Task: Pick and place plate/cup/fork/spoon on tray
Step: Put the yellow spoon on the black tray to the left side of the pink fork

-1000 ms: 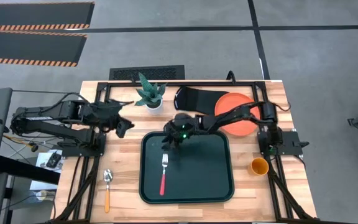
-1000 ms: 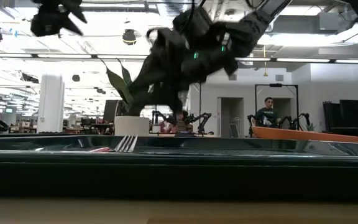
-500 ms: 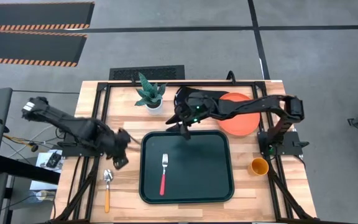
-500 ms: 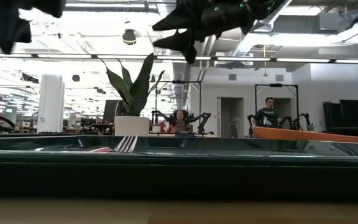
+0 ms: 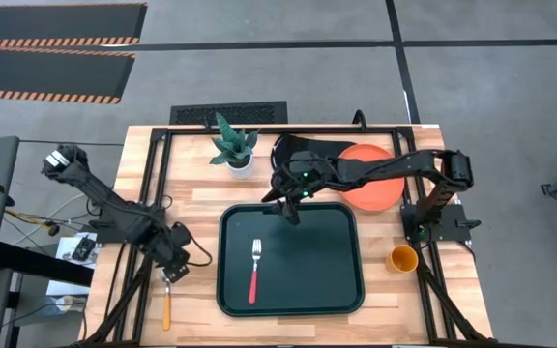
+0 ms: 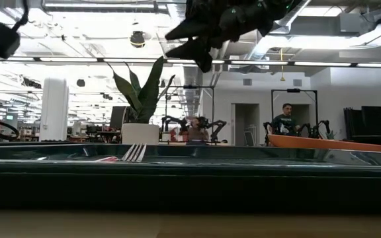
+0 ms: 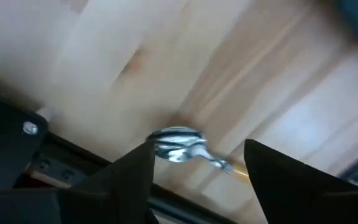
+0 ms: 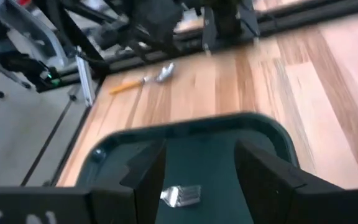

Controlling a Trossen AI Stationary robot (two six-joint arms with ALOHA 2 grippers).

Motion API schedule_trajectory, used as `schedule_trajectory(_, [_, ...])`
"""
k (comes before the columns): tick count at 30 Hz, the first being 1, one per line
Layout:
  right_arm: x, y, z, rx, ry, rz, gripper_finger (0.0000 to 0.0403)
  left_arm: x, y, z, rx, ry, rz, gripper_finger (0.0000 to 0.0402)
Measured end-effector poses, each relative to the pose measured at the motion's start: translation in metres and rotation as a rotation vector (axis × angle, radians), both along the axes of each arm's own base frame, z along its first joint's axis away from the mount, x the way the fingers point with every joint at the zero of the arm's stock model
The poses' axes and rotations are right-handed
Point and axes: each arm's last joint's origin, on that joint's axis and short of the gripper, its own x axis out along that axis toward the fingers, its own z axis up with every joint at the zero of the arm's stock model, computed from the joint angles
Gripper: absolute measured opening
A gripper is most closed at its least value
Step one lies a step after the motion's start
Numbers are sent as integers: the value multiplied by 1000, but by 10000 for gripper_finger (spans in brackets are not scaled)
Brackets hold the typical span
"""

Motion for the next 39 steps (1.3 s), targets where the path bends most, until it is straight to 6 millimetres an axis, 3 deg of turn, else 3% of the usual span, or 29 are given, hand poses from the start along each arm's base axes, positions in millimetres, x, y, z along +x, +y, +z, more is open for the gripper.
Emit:
schedule_trajectory(7, [0,5,1,-1,-3,11,214,-25,9,-23,-20,25,69,240])
schedule_trajectory(12, [0,7,0,0,10,16,210,-29,2,-37,-96,39,43,240])
schedule_trajectory(22, [0,9,0,-1,13,20,209,-35,4,-55,-26,69,25,240])
schedule_trajectory(27, [0,9,0,0,15,19,209,-34,3,-68,-81,28,27,235])
schedule_trajectory(31, [0,9,-1,-1,24,16,209,-37,4,-78,-133,31,31,191])
schedule_trajectory(39, [-1,9,-3,2,45,16,209,-37,3,-78,-157,47,30,20])
